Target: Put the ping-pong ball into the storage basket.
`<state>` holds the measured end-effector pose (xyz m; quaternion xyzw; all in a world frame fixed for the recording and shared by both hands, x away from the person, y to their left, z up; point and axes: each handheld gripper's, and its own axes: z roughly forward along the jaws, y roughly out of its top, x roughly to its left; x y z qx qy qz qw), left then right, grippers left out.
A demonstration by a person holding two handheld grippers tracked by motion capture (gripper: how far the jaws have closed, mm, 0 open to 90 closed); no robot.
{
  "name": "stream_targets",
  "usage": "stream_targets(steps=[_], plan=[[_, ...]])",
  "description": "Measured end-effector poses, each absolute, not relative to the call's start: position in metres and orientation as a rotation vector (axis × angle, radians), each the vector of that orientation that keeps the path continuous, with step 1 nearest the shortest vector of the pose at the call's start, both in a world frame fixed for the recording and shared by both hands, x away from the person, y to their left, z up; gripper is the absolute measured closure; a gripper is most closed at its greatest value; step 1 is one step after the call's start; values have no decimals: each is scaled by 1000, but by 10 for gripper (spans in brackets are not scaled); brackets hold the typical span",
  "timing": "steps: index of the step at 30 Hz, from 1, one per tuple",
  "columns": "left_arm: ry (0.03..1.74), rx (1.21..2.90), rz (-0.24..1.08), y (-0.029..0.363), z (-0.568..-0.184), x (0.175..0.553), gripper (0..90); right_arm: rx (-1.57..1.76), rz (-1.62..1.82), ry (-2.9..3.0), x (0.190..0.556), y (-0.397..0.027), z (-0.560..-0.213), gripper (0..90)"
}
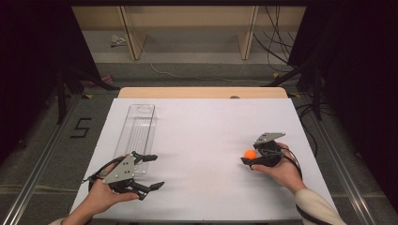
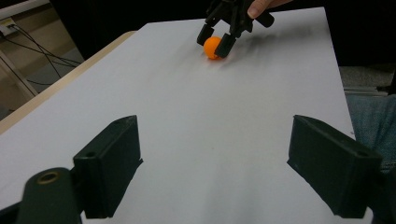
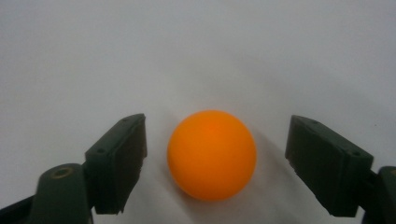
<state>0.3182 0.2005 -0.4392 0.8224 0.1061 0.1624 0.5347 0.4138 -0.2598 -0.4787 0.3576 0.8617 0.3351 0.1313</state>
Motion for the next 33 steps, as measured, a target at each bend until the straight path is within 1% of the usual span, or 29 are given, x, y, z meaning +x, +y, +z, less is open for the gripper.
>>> stream_targets(steps=[5,12,15,16,17,21,22,27,33], plan=[[254,1959,388,201,-439,318,166,1039,964,2504,414,-259,-479,241],[253,1959,388,201,-439,318,166,1035,959,2510,414,-259,-480,300],[254,1958,387,200,-439,318,166,1028,959,2517,414,-259,-480,363],[254,1958,387,200,-439,318,166,1028,959,2517,414,-259,-480,363],[253,1959,387,201,-439,318,166,1026,959,2521,414,-259,-480,403],[253,1959,386,200,-439,318,166,1025,958,2529,414,-259,-480,432],[253,1959,386,200,-439,318,166,1026,957,2534,414,-259,-480,453],[254,1958,386,200,-439,318,166,1026,955,2541,413,-259,-480,500],[253,1958,387,200,-439,318,166,1018,955,2547,413,-258,-480,512]])
